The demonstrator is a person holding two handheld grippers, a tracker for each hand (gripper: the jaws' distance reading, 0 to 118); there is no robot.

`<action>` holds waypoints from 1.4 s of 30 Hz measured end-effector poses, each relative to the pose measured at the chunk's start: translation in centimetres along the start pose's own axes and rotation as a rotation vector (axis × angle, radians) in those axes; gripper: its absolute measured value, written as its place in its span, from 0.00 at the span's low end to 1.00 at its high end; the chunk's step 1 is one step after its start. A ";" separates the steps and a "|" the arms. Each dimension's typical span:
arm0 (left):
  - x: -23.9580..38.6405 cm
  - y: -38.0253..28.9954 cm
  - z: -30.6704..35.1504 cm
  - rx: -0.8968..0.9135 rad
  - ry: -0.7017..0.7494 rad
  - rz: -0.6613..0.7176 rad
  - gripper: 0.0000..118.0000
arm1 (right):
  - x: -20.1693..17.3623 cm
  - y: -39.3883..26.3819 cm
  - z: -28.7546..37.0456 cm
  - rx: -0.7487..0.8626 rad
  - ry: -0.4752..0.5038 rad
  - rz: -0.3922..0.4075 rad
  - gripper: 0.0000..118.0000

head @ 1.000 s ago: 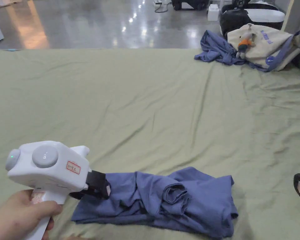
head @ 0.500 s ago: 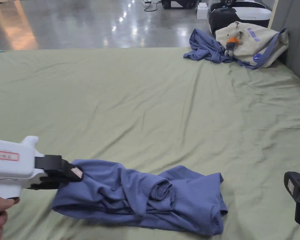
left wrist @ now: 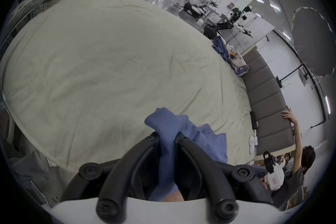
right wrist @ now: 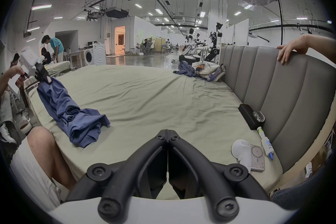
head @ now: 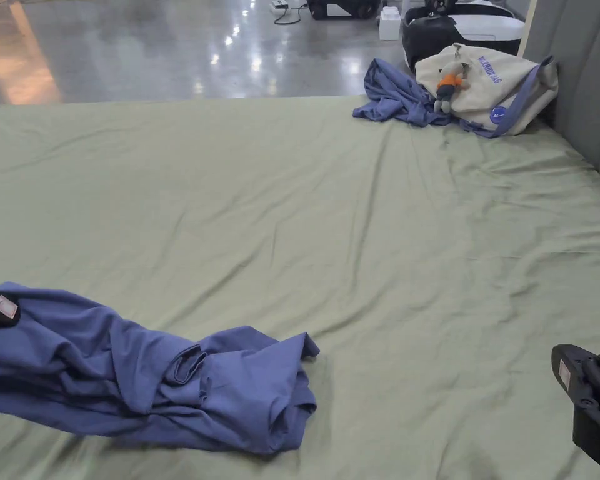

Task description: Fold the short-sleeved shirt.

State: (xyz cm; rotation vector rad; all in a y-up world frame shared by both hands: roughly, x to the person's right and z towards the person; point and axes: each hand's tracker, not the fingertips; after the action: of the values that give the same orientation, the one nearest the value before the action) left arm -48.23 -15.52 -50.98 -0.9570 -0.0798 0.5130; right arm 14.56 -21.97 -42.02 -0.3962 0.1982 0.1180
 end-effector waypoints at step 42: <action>17.6 -13.5 -18.1 -0.168 0.053 -0.411 0.28 | -0.1 -0.2 -0.2 -0.025 0.018 0.028 0.02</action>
State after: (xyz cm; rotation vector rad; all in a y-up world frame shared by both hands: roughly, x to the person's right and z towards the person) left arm -22.41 -27.64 -53.57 -1.0835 -0.2690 0.1017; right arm 14.43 -22.26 -42.07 -0.4197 0.2202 0.1450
